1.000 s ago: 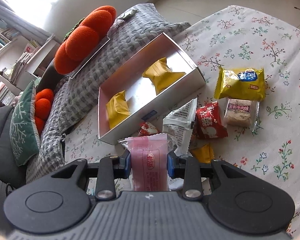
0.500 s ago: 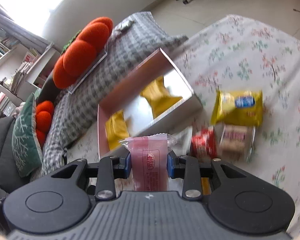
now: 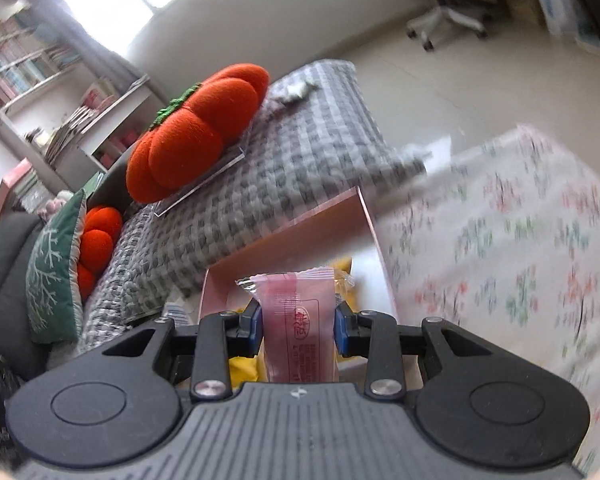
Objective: Organize snacks
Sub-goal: 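Carry the wrapped bar and pink packet with both grippers into the box, then open both grippers to drop the bar and pink packet in the box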
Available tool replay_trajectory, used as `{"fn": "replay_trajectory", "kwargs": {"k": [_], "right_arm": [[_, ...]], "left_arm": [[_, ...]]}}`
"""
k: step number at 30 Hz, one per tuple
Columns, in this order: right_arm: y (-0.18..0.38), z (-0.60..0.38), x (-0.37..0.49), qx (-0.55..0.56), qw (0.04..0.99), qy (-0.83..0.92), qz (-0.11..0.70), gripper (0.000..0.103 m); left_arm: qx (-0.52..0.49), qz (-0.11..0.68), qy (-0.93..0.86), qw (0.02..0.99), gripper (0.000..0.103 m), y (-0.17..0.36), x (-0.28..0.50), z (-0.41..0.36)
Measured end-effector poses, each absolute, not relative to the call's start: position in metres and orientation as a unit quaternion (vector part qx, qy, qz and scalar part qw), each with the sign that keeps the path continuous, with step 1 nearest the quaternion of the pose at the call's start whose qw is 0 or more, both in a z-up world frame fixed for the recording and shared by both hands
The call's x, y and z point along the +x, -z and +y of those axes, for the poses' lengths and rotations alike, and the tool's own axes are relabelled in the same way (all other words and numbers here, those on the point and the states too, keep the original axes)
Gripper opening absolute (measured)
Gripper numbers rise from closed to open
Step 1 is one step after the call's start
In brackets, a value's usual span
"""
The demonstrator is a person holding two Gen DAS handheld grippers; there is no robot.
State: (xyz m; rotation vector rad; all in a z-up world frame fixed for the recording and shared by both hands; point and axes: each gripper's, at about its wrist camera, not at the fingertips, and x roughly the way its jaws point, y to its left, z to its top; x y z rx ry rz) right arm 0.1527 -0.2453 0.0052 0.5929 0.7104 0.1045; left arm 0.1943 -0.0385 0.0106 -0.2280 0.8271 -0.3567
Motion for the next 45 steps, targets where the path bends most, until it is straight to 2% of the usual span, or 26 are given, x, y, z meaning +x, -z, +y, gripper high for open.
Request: {"fn": "replay_trajectory", "kwargs": {"k": [6, 17, 24, 28, 29, 32, 33, 34, 37, 40, 42, 43, 44, 45], "right_arm": [[-0.009, -0.244, 0.179, 0.202, 0.919, -0.064, 0.331, 0.03], [0.031, -0.219, 0.22, 0.078, 0.918, -0.047, 0.385, 0.03], [0.049, -0.221, 0.228, 0.102, 0.91, -0.046, 0.399, 0.031], [0.035, -0.236, 0.223, 0.152, 0.911, -0.04, 0.381, 0.05], [0.03, -0.24, 0.22, 0.168, 0.912, -0.044, 0.372, 0.051], [0.018, -0.243, 0.215, 0.167, 0.913, -0.04, 0.369, 0.051], [0.019, -0.242, 0.215, 0.157, 0.913, -0.04, 0.374, 0.051], [0.022, -0.239, 0.215, 0.144, 0.91, -0.039, 0.387, 0.05], [0.03, -0.24, 0.216, 0.133, 0.897, -0.014, 0.422, 0.045], [0.009, -0.246, 0.202, 0.163, 0.901, -0.04, 0.399, 0.045], [-0.011, -0.246, 0.187, 0.163, 0.913, -0.055, 0.369, 0.057], [-0.018, -0.244, 0.181, 0.158, 0.918, -0.058, 0.36, 0.074], [-0.022, -0.243, 0.174, 0.15, 0.921, -0.06, 0.355, 0.088], [-0.024, -0.24, 0.168, 0.14, 0.922, -0.06, 0.357, 0.09]], "left_arm": [[-0.102, 0.394, 0.155, 0.9, 0.018, 0.005, 0.216, -0.05], [-0.09, 0.404, 0.134, 0.901, 0.018, 0.037, 0.241, -0.061], [-0.067, 0.397, 0.135, 0.906, 0.024, 0.041, 0.243, -0.067], [-0.072, 0.387, 0.129, 0.91, 0.027, 0.029, 0.239, -0.061], [-0.074, 0.385, 0.128, 0.911, 0.027, 0.024, 0.238, -0.059], [-0.076, 0.376, 0.127, 0.915, 0.029, 0.01, 0.231, -0.054], [-0.074, 0.376, 0.124, 0.915, 0.034, 0.007, 0.229, -0.053], [-0.07, 0.376, 0.118, 0.917, 0.039, 0.004, 0.225, -0.051], [-0.071, 0.381, 0.11, 0.915, 0.041, -0.004, 0.217, -0.046], [-0.077, 0.398, 0.104, 0.908, 0.046, -0.009, 0.211, -0.041], [-0.078, 0.41, 0.102, 0.903, 0.051, -0.011, 0.204, -0.037], [-0.076, 0.415, 0.101, 0.901, 0.053, -0.011, 0.2, -0.036], [-0.071, 0.42, 0.101, 0.899, 0.053, -0.012, 0.194, -0.035], [-0.064, 0.424, 0.102, 0.898, 0.055, -0.012, 0.19, -0.035]]}}
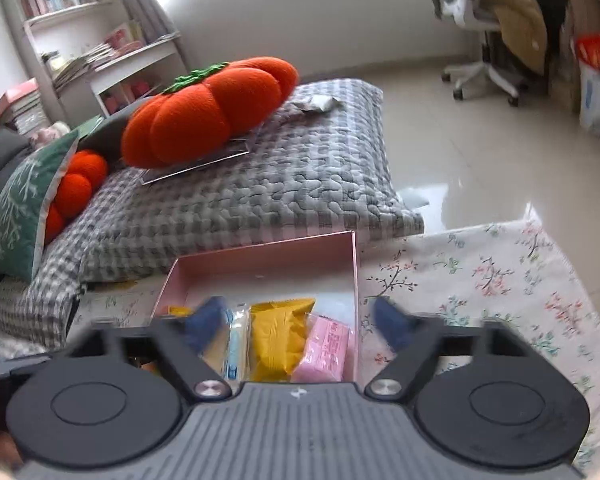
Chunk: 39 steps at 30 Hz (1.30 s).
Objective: Organize snacks
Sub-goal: 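Open both grippers to drop the bar and pink packet in the box, then move both grippers back to the snack pile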
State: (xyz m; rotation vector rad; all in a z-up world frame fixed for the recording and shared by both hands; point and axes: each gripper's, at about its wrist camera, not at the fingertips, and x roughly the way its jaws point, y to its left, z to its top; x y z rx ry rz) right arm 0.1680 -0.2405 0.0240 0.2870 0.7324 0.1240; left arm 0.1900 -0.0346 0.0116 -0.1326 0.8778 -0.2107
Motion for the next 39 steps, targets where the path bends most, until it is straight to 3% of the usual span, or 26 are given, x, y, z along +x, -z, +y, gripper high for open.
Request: {"fn": "replay_trajectory", "kwargs": {"k": [6, 10, 13, 25, 31, 39], "right_arm": [[-0.013, -0.235, 0.142, 0.113, 0.906, -0.059, 0.403, 0.092], [-0.018, -0.229, 0.126, 0.093, 0.91, -0.056, 0.4, 0.102], [-0.017, -0.23, 0.119, 0.102, 0.908, -0.058, 0.403, 0.102], [0.013, -0.216, 0.097, 0.154, 0.871, -0.096, 0.456, 0.102], [0.017, -0.185, 0.098, 0.072, 0.876, -0.112, 0.463, 0.102], [0.033, -0.165, 0.098, 0.043, 0.845, -0.15, 0.512, 0.102]], "left_arm": [[-0.023, 0.432, 0.109, 0.895, 0.065, -0.014, 0.157, -0.033], [-0.027, 0.431, 0.126, 0.893, 0.074, -0.016, 0.132, -0.025], [-0.018, 0.431, 0.151, 0.89, 0.08, -0.014, 0.113, -0.021], [0.076, 0.447, 0.267, 0.85, 0.082, 0.019, 0.061, -0.026], [0.156, 0.429, 0.31, 0.834, 0.084, 0.03, 0.041, -0.032], [0.244, 0.397, 0.373, 0.803, 0.085, 0.044, 0.018, -0.045]]}}
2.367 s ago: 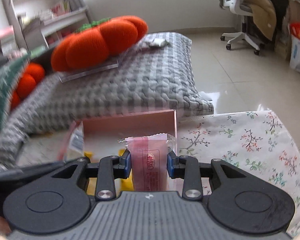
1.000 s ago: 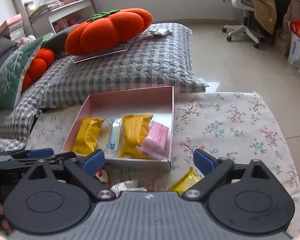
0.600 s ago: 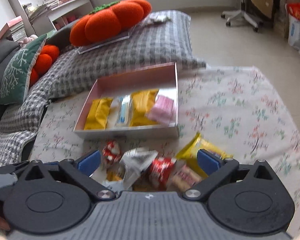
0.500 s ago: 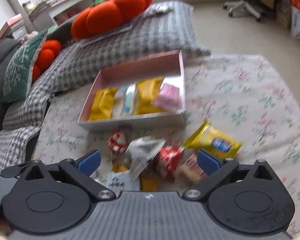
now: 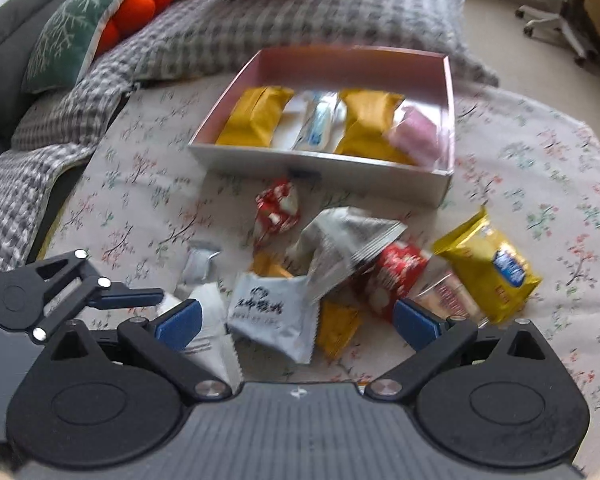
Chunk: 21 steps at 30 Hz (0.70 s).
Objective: Organize snacks
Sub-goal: 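Grasp silver-white packet with left gripper while right gripper grasps newspaper-print packet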
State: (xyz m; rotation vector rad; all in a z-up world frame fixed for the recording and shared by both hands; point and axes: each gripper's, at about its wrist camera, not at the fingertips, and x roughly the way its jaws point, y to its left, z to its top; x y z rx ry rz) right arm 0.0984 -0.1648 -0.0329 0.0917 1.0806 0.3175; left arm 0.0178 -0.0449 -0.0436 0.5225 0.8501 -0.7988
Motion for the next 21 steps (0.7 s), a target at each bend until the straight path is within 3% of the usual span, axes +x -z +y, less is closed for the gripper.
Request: {"fn": "replay_trajectory", "kwargs": {"k": [5, 7, 8, 10, 11, 21], "right_arm": [[0.035, -0.162, 0.102, 0.05, 0.839, -0.154, 0.519, 0.101], [0.033, -0.165, 0.103, 0.04, 0.847, -0.141, 0.511, 0.101], [0.033, -0.167, 0.103, 0.037, 0.851, -0.134, 0.507, 0.101], [0.033, -0.173, 0.106, 0.028, 0.858, -0.122, 0.498, 0.101], [0.034, -0.174, 0.108, 0.023, 0.861, -0.119, 0.494, 0.101], [0.049, -0.159, 0.13, -0.061, 0.87, -0.151, 0.465, 0.09]], "left_arm": [[0.245, 0.401, 0.366, 0.803, 0.085, 0.049, 0.023, -0.048], [0.237, 0.415, 0.358, 0.802, 0.079, 0.052, 0.028, -0.048], [0.236, 0.422, 0.355, 0.8, 0.074, 0.054, 0.03, -0.049], [0.233, 0.436, 0.342, 0.799, 0.049, 0.058, 0.036, -0.05], [0.226, 0.445, 0.335, 0.799, 0.044, 0.059, 0.039, -0.049], [0.169, 0.463, 0.315, 0.812, 0.038, 0.052, 0.05, -0.041]]}}
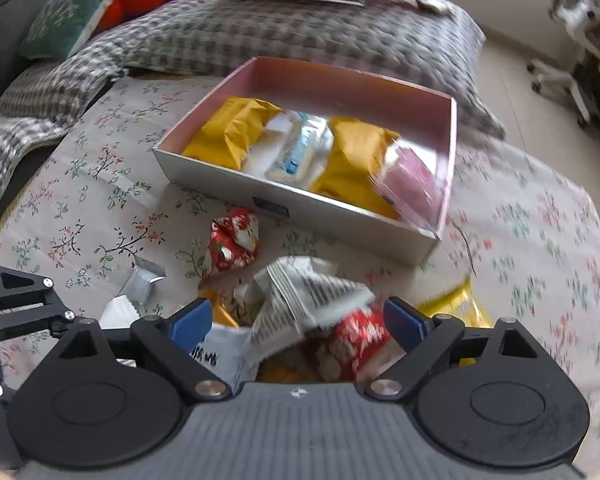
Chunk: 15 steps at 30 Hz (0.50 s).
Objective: Organize snacks
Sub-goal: 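Grasp silver-white packet with left gripper while right gripper grasps newspaper-print packet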
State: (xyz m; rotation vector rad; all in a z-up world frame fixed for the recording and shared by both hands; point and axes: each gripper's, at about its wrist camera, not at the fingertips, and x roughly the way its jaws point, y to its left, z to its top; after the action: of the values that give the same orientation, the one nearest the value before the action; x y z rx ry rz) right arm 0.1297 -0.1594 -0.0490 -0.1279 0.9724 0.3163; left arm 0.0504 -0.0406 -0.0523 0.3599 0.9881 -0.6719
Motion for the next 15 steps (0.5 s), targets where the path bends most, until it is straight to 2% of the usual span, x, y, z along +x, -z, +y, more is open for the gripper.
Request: {"fn": "replay_trajectory", "kwargs": {"k": [6, 10, 13, 15], "right_arm": [[0.058, -0.15, 0.138, -0.099, 0.879, -0.149, 0.441, 0.085], [0.068, -0.147, 0.14, -0.095, 0.863, -0.161, 0.47, 0.067], [0.063, -0.149, 0.138, -0.072, 0.863, -0.16, 0.474, 0.058], [0.058, -0.154, 0.139, -0.037, 0.86, -0.161, 0.483, 0.056]], "left_arm": [[0.136, 0.46, 0.307, 0.822, 0.038, 0.044, 0.057, -0.032], [0.124, 0.458, 0.301, 0.827, 0.038, 0.042, 0.06, -0.029], [0.113, 0.454, 0.294, 0.834, 0.038, 0.039, 0.063, -0.026], [0.106, 0.452, 0.289, 0.837, 0.038, 0.037, 0.064, -0.024]]}}
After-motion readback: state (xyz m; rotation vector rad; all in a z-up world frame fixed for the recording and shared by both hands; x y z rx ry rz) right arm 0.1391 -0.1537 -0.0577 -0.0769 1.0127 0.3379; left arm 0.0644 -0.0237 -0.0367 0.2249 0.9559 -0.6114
